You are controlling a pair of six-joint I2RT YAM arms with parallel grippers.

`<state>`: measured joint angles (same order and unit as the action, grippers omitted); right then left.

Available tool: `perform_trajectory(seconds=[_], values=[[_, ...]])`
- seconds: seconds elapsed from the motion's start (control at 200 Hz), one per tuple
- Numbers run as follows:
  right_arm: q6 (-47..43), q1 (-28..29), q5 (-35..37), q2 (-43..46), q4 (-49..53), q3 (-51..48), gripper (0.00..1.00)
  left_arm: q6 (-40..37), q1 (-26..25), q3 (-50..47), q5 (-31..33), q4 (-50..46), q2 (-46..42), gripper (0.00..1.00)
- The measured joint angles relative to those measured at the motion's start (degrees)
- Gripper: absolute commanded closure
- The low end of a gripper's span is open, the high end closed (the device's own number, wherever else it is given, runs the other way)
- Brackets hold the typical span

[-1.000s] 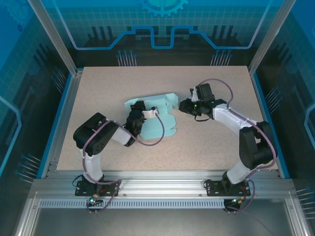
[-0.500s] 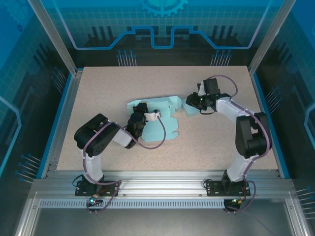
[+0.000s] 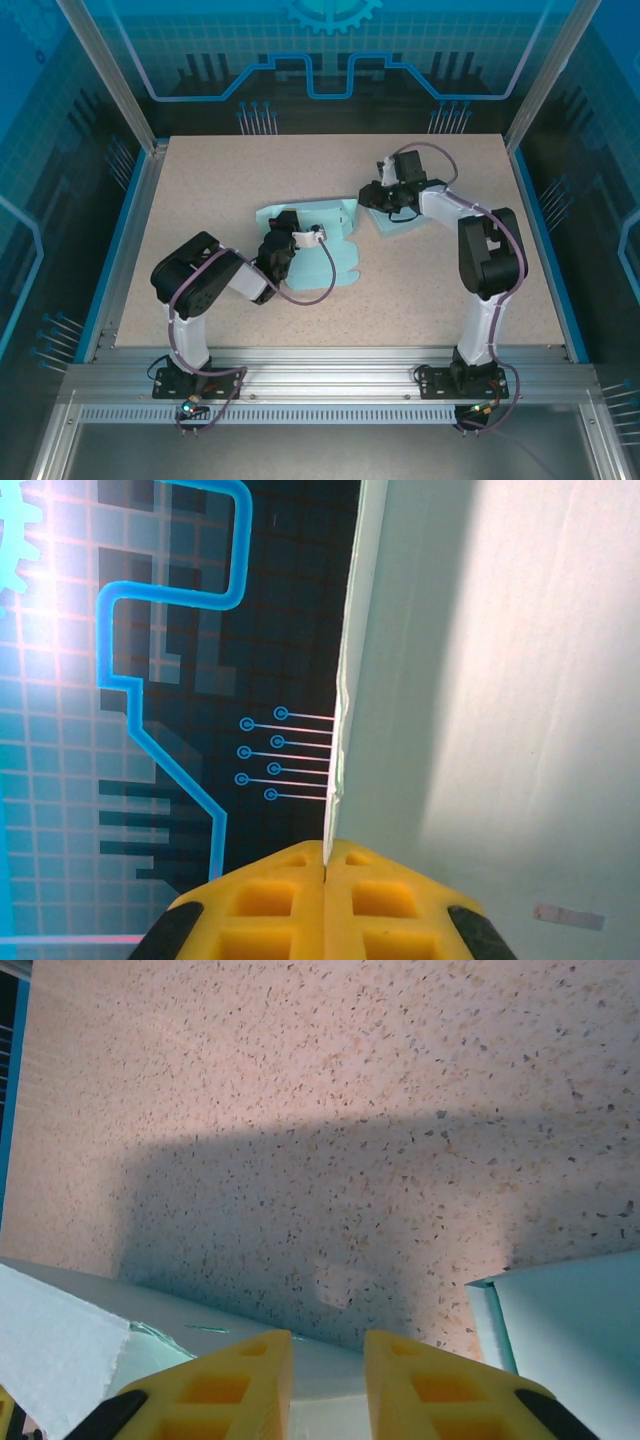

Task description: Fold the paper box

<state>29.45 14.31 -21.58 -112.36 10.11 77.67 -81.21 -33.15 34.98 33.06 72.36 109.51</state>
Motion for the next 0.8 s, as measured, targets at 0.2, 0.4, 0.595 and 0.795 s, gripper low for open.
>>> perform_trajectory(seconds=[0.2, 0.4, 0.595, 0.795], values=[[-2.43, -0.09, -2.16, 0.0, -3.5, -3.63, 0.71, -1.4, 0.02, 0.0, 0.31, 0.92, 0.7, 1.0], [-5.22, -0.11, -4.07, 0.02, -5.95, -6.86, 0.7, -2.25, 0.0, -0.02, 0.26, 1.73, 1.11, 1.0], [-6.97, -1.33, -6.91, 0.0, -8.61, -7.19, 0.68, -3.43, -0.13, -1.4, 0.24, 4.09, 1.29, 1.0], [-9.49, -2.03, -9.75, -0.26, -10.49, -7.08, 0.65, -4.94, -0.63, -1.7, 0.57, 7.45, 3.06, 1.0]])
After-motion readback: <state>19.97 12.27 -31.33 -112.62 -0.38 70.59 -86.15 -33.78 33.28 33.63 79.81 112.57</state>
